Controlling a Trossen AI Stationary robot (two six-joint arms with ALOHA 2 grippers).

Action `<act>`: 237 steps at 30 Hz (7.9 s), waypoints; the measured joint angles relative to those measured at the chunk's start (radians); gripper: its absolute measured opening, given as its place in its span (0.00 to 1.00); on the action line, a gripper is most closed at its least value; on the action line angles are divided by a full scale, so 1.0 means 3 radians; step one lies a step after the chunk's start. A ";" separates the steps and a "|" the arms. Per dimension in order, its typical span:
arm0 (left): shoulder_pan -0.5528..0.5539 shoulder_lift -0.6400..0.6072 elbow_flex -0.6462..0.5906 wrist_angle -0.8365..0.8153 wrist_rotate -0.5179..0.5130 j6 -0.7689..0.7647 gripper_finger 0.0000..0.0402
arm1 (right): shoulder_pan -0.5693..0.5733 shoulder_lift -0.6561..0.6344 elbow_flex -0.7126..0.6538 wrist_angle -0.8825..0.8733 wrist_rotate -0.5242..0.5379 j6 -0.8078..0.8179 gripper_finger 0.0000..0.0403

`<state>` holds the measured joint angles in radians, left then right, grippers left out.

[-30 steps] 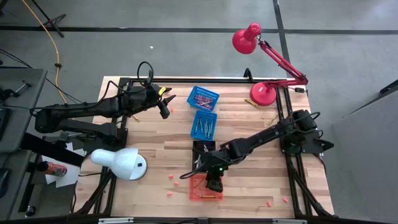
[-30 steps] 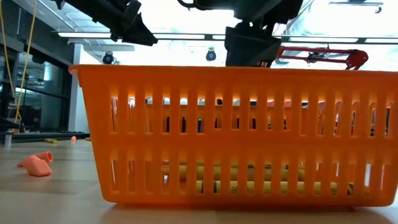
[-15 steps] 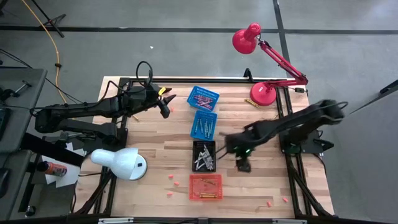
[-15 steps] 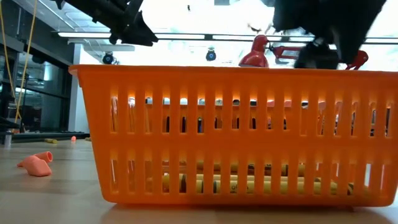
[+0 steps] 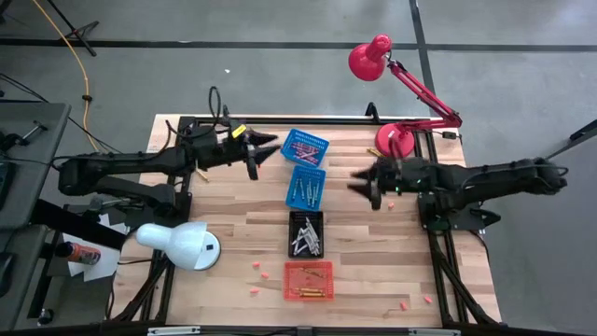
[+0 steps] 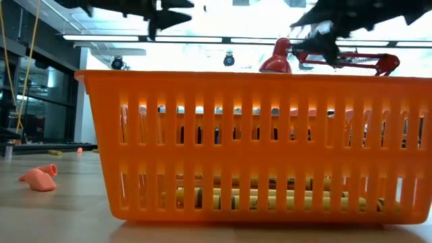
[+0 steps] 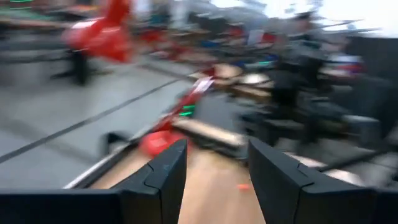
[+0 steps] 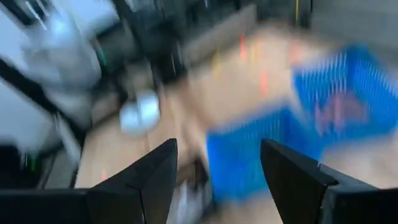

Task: Sort crayons
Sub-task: Put the yellow crayon into the orange bin

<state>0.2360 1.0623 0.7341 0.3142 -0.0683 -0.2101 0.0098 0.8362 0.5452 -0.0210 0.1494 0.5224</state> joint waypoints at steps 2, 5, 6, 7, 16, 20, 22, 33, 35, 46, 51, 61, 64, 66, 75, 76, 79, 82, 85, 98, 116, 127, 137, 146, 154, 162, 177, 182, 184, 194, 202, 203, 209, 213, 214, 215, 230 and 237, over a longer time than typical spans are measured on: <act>-0.0004 0.0134 0.0003 0.0229 0.0329 0.0009 0.39 | -0.0140 -0.0007 -0.0011 0.0453 0.0016 -0.0268 0.56; -0.0021 0.0303 0.0001 0.0421 0.0484 -0.0009 0.39 | -0.0324 0.0049 0.0093 0.0798 -0.0059 -0.0534 0.56; -0.0030 0.0343 0.0000 0.0483 0.0483 -0.0033 0.39 | -0.0376 0.0055 0.0144 0.0817 -0.0095 -0.0595 0.56; -0.0031 0.0373 0.0000 0.0536 0.0483 -0.0057 0.39 | -0.0419 0.0064 0.0193 0.0819 -0.0126 -0.0635 0.56; -0.0032 0.0355 0.0000 0.0545 0.0482 -0.0082 0.39 | -0.0520 0.0089 0.0304 0.0800 -0.0182 -0.0629 0.56; -0.0032 0.0304 0.0000 0.0541 0.0481 -0.0082 0.39 | -0.0520 0.0096 0.0304 0.0802 -0.0181 -0.0597 0.56; -0.0032 0.0282 0.0000 0.0535 0.0481 -0.0081 0.39 | -0.0519 0.0096 0.0304 0.0805 -0.0112 -0.0469 0.56; -0.0019 0.0273 0.0000 0.0512 0.0481 -0.0077 0.39 | -0.0639 0.1028 0.0916 -0.2044 0.0749 0.1242 0.56; -0.0002 0.0273 0.0000 0.0508 0.0483 -0.0077 0.39 | -0.0720 0.1237 0.0982 -0.2415 0.0839 0.1714 0.56; 0.0067 0.0273 0.0001 0.0326 0.0480 -0.0046 0.39 | -0.1237 0.1683 0.0658 -0.3311 0.0814 0.3199 0.56; 0.0094 0.0273 0.0001 0.0276 0.0480 0.0013 0.39 | -0.1350 0.1665 0.0328 -0.3181 0.0795 0.3799 0.56; 0.0189 0.0273 0.0001 0.0257 0.0480 0.0012 0.39 | -0.1365 0.1664 -0.0014 -0.3149 0.0870 0.4409 0.56; 0.0207 0.0273 0.0001 0.0256 0.0481 0.0012 0.39 | -0.1366 0.1665 -0.0133 -0.3007 0.0861 0.4469 0.56; 0.0219 0.0273 0.0001 0.0256 0.0481 0.0010 0.39 | -0.1365 0.1664 -0.0217 -0.2873 0.0863 0.4467 0.56; 0.0219 0.0273 0.0001 0.0249 0.0481 -0.0080 0.39 | -0.1362 0.1649 -0.0396 -0.2577 0.0915 0.4463 0.44; 0.0220 0.0273 0.0001 0.0249 0.0481 -0.0079 0.39 | -0.1361 0.1651 -0.0396 -0.2560 0.0920 0.4453 0.39; 0.0219 0.0273 0.0001 0.0249 0.0480 -0.0082 0.39 | -0.1362 0.1653 -0.0397 -0.2480 0.0948 0.4293 0.18; 0.0219 0.0273 0.0001 0.0250 0.0481 -0.0084 0.39 | -0.1361 0.1654 -0.0397 -0.2425 0.0971 0.4055 0.04; 0.0216 0.0273 0.0001 0.0251 0.0481 -0.0148 0.39 | -0.1339 0.1654 -0.0389 -0.2425 0.0952 0.3969 0.06; 0.0219 -0.0148 0.0005 0.0211 0.0391 0.0103 0.39 | -0.0424 0.0851 -0.0063 -0.2582 0.1066 0.3251 0.01; 0.0210 -0.0283 0.0004 -0.0156 0.0041 0.0099 0.39 | -0.0117 0.1104 0.0619 0.1206 0.0217 -0.0760 0.00; 0.0020 -0.0281 0.0004 -0.0059 0.0317 0.0101 0.39 | -0.0312 0.1271 0.1177 0.1121 -0.0165 -0.1291 0.00; -0.0028 -0.0281 0.0003 -0.0061 0.0339 0.0130 0.39 | -0.0338 0.1271 0.1177 0.1105 -0.0335 -0.1222 0.00; -0.0025 -0.0281 0.0003 -0.0062 0.0131 0.0308 0.39 | -0.0177 0.1362 0.1177 0.0488 -0.1119 -0.0631 0.00; -0.0024 -0.0280 0.0001 -0.0100 -0.0092 0.0306 0.39 | 0.0613 0.1887 0.1177 0.0195 -0.1416 0.0046 0.00; -0.0024 -0.0279 0.0001 -0.0103 -0.0095 0.0474 0.39 | 0.1216 0.2614 0.1548 0.0073 -0.1490 0.0518 0.00; -0.0024 -0.0280 0.0001 -0.0176 -0.0097 0.0682 0.39 | 0.1383 0.3499 0.2602 -0.1020 -0.1471 0.0510 0.13; -0.0024 -0.0283 0.0000 -0.0287 -0.0096 0.0681 0.39 | 0.1344 0.3499 0.2601 -0.1206 -0.1527 0.0827 0.21; -0.0024 -0.0283 0.0000 -0.0304 -0.0096 0.0681 0.39 | 0.1313 0.3499 0.2601 -0.1246 -0.1546 0.0887 0.27; -0.0024 -0.0283 0.0000 -0.0299 -0.0104 0.0847 0.39 | 0.1030 0.2909 0.2658 -0.2641 -0.1118 -0.0201 0.46; -0.0024 -0.0283 0.0000 -0.0416 -0.0109 0.0803 0.39 | 0.0699 0.1578 0.1218 -0.2427 -0.0915 0.0035 0.47; -0.0024 -0.0283 0.0000 -0.0441 -0.0109 0.0803 0.39 | 0.0657 0.1413 0.1030 -0.2253 -0.0918 0.0080 0.47; -0.0025 -0.0281 0.0001 -0.0591 -0.0109 0.0559 0.39 | 0.0317 0.0793 0.0308 -0.0818 -0.0659 -0.0090 0.47; -0.0027 -0.0281 0.0000 -0.0576 -0.0088 0.0307 0.39 | 0.0101 0.0744 0.0207 0.0197 -0.0407 -0.0692 0.47; -0.0027 -0.0281 0.0000 -0.0564 -0.0087 0.0231 0.39 | 0.0047 0.0758 0.0231 0.0372 -0.0399 -0.0844 0.47; -0.0027 -0.0281 0.0000 -0.0545 -0.0087 0.0163 0.39 | -0.0008 0.0771 0.0264 0.0521 -0.0397 -0.0978 0.47; -0.0025 -0.0281 0.0001 -0.0535 -0.0076 0.0099 0.39 | -0.0536 0.0772 0.0820 0.0749 -0.0295 -0.1330 0.47; -0.0024 -0.0281 0.0001 -0.0534 0.0311 0.0198 0.39 | -0.0546 0.0775 0.0822 0.0736 -0.0354 -0.1552 0.47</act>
<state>0.2287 0.9779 0.7345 0.1539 0.0251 -0.1508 -0.1539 1.0687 0.7918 0.1998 0.0433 0.0566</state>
